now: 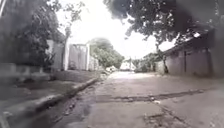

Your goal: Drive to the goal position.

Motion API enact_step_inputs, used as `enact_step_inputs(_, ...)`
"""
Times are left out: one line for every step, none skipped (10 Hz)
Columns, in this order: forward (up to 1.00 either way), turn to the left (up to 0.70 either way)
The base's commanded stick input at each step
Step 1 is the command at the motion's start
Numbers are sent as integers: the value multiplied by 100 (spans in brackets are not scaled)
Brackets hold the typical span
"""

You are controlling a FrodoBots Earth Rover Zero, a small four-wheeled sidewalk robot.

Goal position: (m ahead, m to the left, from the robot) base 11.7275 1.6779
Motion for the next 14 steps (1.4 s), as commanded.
enact_step_inputs(70,0)
enact_step_inputs(70,0)
enact_step_inputs(70,0)
enact_step_inputs(70,0)
enact_step_inputs(70,0)
enact_step_inputs(70,-34)
enact_step_inputs(70,-34)
enact_step_inputs(70,-34)
enact_step_inputs(70,-33)
enact_step_inputs(70,-25)
enact_step_inputs(70,-8)
enact_step_inputs(70,0)
enact_step_inputs(70,0)
enact_step_inputs(70,0)
